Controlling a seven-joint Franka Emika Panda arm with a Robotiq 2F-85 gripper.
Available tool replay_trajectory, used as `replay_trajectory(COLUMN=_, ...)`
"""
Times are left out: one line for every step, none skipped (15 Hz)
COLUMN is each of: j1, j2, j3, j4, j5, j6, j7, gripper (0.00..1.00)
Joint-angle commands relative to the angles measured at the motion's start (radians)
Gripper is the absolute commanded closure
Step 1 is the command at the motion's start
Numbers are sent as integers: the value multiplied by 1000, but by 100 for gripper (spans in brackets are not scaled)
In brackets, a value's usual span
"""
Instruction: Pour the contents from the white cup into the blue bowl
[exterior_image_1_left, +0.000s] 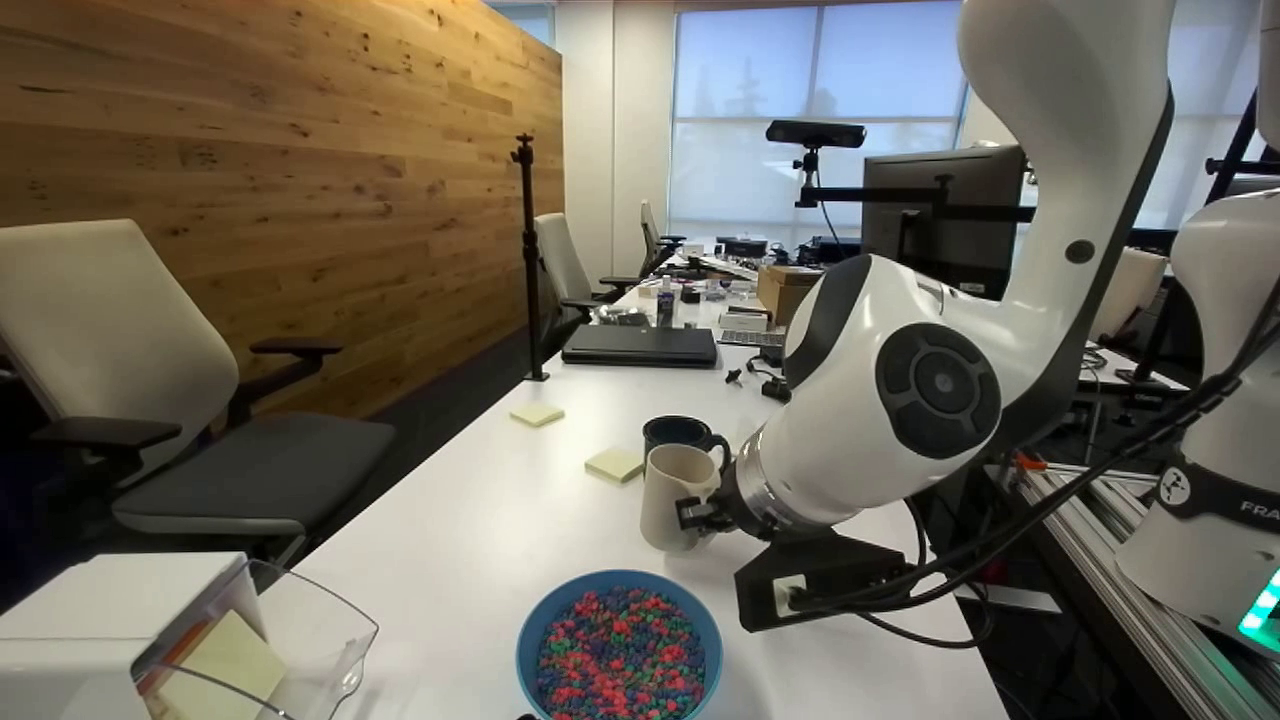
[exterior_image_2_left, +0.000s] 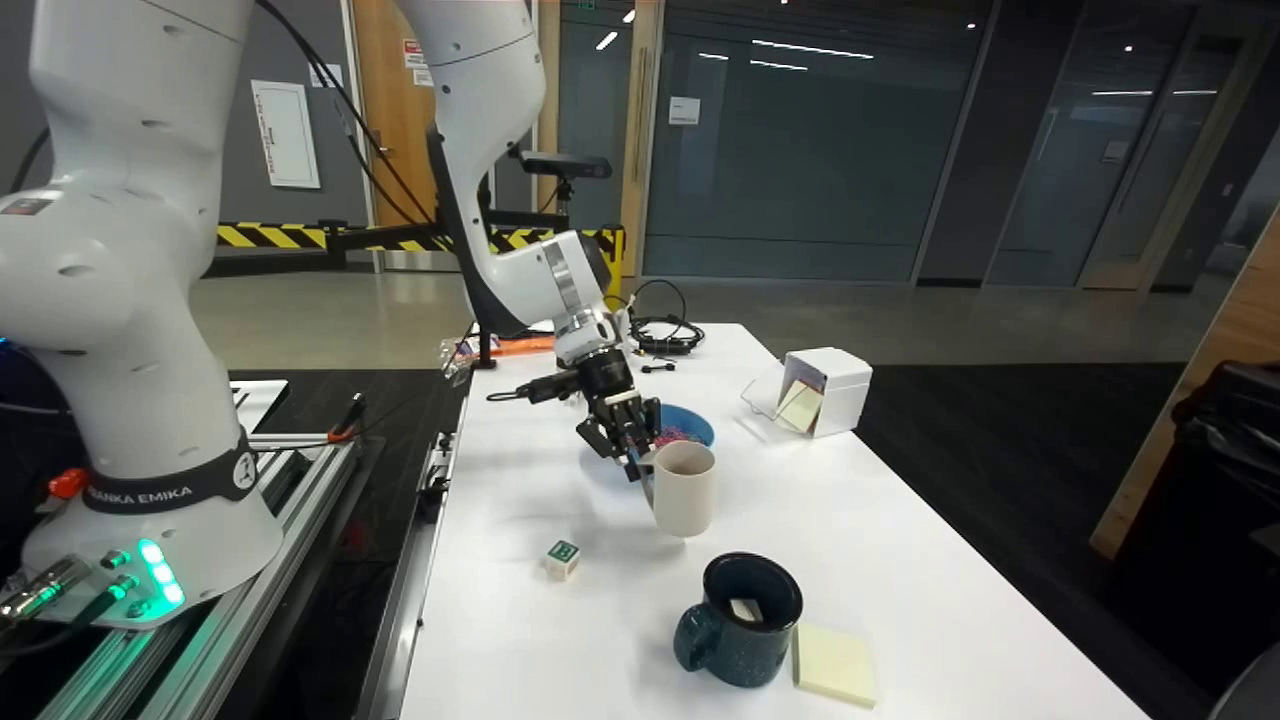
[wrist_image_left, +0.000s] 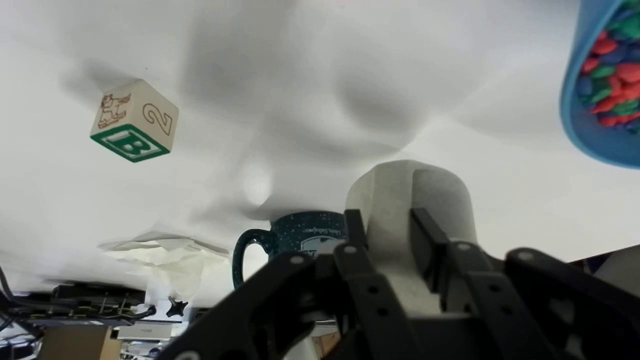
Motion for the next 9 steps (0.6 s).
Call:
replay_trajectory(j1=-16, j2=20, j3=-4, j4=21, j5=-19, j6=22, j7=-8, gripper=93)
replay_trajectory(j1=-17, j2=23, j3=-3, j4=24, j5=-18, j6=23, j7=-10, gripper=93)
replay_trajectory(j1=-17, j2=26, j3=-4, j4=27, j5=-16, j6=24, j7=-13, gripper=93)
replay_trajectory(j1=-18, j2=29, j3=-3, j4=30, j5=-17, j6=32, j7=-11, gripper=93)
replay_trajectory(j1=-19, j2=31, j3=-3, j4=32, j5=-15, j6=37, j7=-13, gripper=93)
replay_trajectory(j1=-19, j2=34, j3=-4, j4=33, j5=-16, j6=45, j7=-11, gripper=93)
replay_trajectory(j1=-19, j2=36, j3=-4, j4=35, j5=-15, j6=50, j7=-14, gripper=93)
replay_trajectory(j1=-19, j2=37, j3=-5, j4=35, j5=-14, j6=55, j7=-17, gripper=93)
replay_trajectory(j1=-19, j2=39, j3=-5, j4=35, j5=-13, j6=56, j7=-20, gripper=93)
